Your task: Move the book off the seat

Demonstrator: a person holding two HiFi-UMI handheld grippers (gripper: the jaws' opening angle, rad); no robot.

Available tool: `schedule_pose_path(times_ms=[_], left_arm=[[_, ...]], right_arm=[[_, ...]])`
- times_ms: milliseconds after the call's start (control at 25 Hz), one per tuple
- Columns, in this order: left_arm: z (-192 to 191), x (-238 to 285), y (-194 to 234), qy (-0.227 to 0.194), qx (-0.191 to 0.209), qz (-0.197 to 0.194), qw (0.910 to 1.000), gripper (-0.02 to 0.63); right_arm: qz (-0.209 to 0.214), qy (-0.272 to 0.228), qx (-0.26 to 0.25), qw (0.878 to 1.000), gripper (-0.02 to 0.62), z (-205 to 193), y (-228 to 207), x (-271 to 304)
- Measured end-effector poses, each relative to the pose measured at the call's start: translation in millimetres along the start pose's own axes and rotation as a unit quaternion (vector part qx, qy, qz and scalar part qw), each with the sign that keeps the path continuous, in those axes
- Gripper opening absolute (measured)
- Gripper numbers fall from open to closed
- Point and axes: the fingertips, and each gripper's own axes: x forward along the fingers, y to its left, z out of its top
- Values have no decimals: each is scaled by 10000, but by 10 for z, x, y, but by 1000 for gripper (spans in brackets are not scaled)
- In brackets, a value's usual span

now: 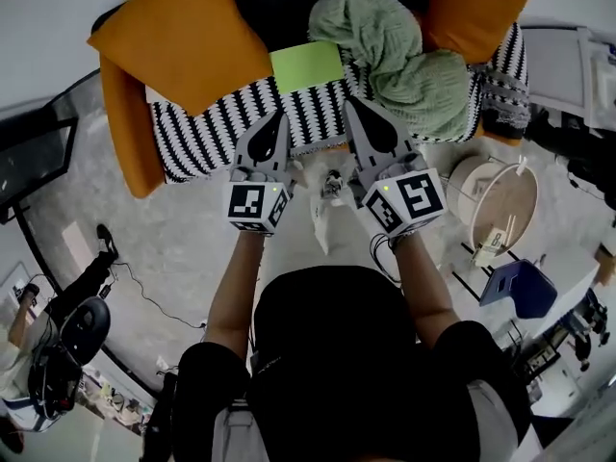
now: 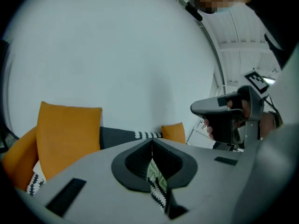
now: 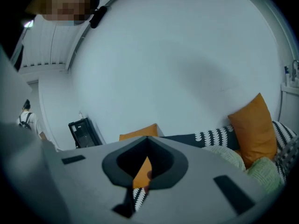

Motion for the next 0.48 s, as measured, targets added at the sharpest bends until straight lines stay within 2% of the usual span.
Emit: schedule_pose_path(times_ms=[360, 480], left_arm=[[-977, 798, 725, 816, -137, 0, 9966, 11], [-1268, 974, 920, 969, -356, 20, 9947, 11]], right_arm=[[-207, 430, 9, 9989, 15, -708, -338, 697], [-246, 524, 150, 9982, 15, -958, -432, 861]])
